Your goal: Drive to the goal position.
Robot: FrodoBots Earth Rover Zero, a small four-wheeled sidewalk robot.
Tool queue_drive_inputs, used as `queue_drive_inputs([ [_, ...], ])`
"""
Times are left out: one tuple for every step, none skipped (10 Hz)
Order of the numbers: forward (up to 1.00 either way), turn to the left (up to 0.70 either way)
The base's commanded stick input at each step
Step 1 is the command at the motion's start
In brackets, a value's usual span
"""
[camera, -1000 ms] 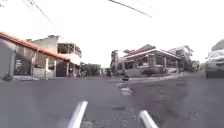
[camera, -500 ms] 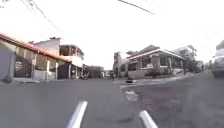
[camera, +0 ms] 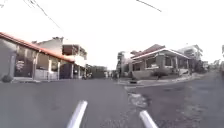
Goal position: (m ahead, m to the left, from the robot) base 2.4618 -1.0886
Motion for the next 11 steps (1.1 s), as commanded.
queue_drive_inputs([
  [0.85, 0.0],
  [0.85, 0.0],
  [0.85, 0.0],
  [0.85, 0.0],
  [0.85, 0.0],
  [0.85, 0.0],
  [0.85, 0.0],
  [0.85, 0.0],
  [0.85, 0.0],
  [0.85, 0.0],
  [0.85, 0.0],
])
